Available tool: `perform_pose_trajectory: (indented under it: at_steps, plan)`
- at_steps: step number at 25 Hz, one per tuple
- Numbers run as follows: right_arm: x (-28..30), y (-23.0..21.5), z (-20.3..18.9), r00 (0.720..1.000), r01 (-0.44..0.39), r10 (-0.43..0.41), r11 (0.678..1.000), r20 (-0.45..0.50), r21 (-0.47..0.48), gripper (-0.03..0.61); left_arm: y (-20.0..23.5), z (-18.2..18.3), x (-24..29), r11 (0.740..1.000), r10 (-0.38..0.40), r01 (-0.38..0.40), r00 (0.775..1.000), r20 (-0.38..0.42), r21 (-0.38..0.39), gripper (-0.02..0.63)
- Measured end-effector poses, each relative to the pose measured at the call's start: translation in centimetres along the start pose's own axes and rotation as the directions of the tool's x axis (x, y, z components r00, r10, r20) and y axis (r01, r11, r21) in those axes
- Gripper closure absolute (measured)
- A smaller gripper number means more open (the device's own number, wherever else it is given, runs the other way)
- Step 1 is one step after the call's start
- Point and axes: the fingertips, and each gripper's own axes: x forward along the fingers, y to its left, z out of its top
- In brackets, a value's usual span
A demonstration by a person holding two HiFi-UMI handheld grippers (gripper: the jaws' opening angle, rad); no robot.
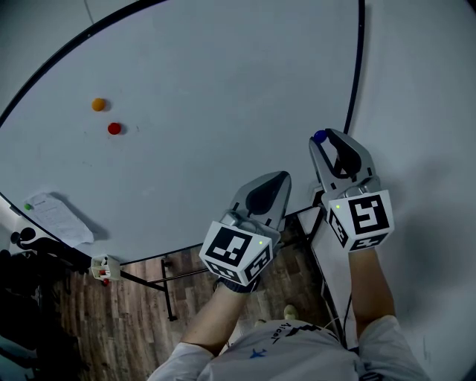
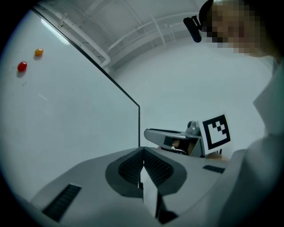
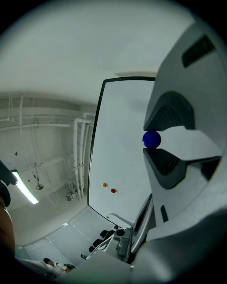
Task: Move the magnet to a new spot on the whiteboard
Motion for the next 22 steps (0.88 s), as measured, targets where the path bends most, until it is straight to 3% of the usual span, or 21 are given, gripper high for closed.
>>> perform_pose_trajectory:
  at_steps: [15,22]
  plan:
    - [0.8,-1.5,-0.8,1.0,-0.009,0.009,1.0,-0.006,0.002,0.448,0.1,0.1,1.6,1.0,0.014,-0.014,1.0,0.016,0.007,0.601]
    - [3.1,-2.1,-3.3,0.999,-0.023,0.024,1.0,-0.045,0.008,0.448,0.8,-0.8,2.5,0.999,0.031,-0.031,1.0,0.003,0.011,0.601]
